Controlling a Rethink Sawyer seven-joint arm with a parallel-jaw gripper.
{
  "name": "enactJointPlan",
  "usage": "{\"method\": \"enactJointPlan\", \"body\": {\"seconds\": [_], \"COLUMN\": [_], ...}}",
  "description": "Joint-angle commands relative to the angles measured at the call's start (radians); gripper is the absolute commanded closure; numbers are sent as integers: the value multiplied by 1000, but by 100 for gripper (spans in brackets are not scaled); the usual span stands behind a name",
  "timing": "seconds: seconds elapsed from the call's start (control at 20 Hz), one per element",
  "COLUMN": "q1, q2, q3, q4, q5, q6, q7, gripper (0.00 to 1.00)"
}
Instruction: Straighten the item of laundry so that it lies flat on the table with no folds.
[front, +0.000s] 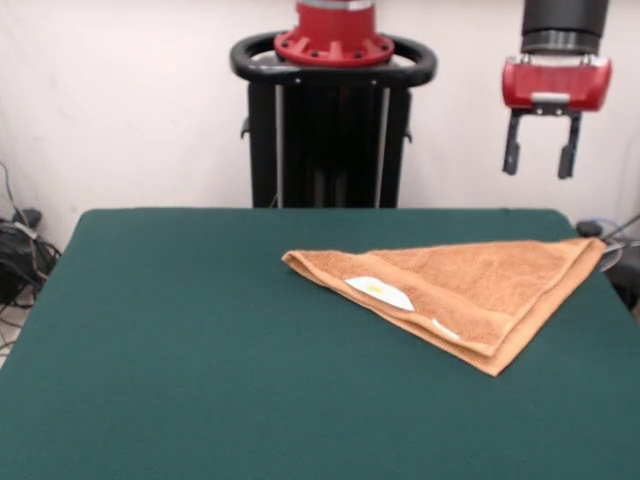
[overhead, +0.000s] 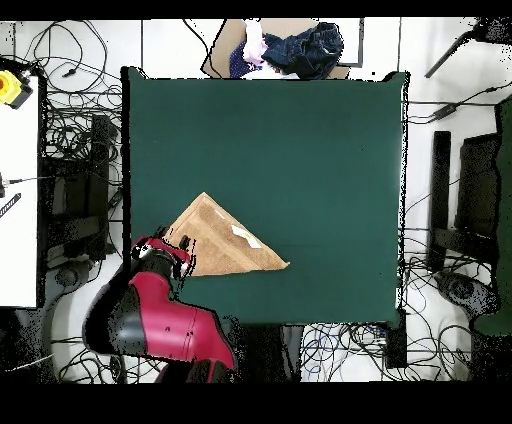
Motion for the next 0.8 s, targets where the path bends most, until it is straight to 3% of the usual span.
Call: {"method": "enactJointPlan", "body": {"seconds": [0.05,0.8], "q1": [-88,-261], "q2": [24,170], "q3": [107,201], "q4": [-11,-106], "q5": [-15,-70], "q6": [75,9], "q7": [183,160], "gripper": [0,0]}}
